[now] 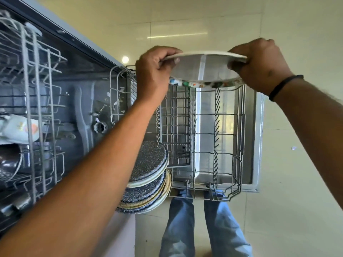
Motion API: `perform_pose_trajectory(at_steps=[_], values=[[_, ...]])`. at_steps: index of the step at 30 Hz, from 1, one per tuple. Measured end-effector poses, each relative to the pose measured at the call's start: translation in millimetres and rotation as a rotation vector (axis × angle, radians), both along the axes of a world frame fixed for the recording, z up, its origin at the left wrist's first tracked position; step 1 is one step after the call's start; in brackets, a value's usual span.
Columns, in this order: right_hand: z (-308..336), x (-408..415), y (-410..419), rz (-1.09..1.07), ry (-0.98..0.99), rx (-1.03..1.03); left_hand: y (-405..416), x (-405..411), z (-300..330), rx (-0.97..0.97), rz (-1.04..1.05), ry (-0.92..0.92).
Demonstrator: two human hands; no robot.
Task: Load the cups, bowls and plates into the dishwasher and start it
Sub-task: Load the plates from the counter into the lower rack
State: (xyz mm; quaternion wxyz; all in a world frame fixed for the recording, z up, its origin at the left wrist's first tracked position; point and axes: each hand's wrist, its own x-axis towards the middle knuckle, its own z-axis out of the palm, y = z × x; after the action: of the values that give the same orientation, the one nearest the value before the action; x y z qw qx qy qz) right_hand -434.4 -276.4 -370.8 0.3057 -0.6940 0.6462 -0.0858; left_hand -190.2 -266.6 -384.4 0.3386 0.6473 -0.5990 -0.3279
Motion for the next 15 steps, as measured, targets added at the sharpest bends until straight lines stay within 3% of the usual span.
perform_pose_trajectory(at_steps=[4,15], values=[[5.5,-1.7,-3.7,0.012,0.009,-0.037,1.9,0.2,2.1,-0.029,-0.017,0.027],[-42.1,-1.5,13.2,0.025,0.072,0.027,22.3,1.5,-53.8,0.231,-0.070,0.015]])
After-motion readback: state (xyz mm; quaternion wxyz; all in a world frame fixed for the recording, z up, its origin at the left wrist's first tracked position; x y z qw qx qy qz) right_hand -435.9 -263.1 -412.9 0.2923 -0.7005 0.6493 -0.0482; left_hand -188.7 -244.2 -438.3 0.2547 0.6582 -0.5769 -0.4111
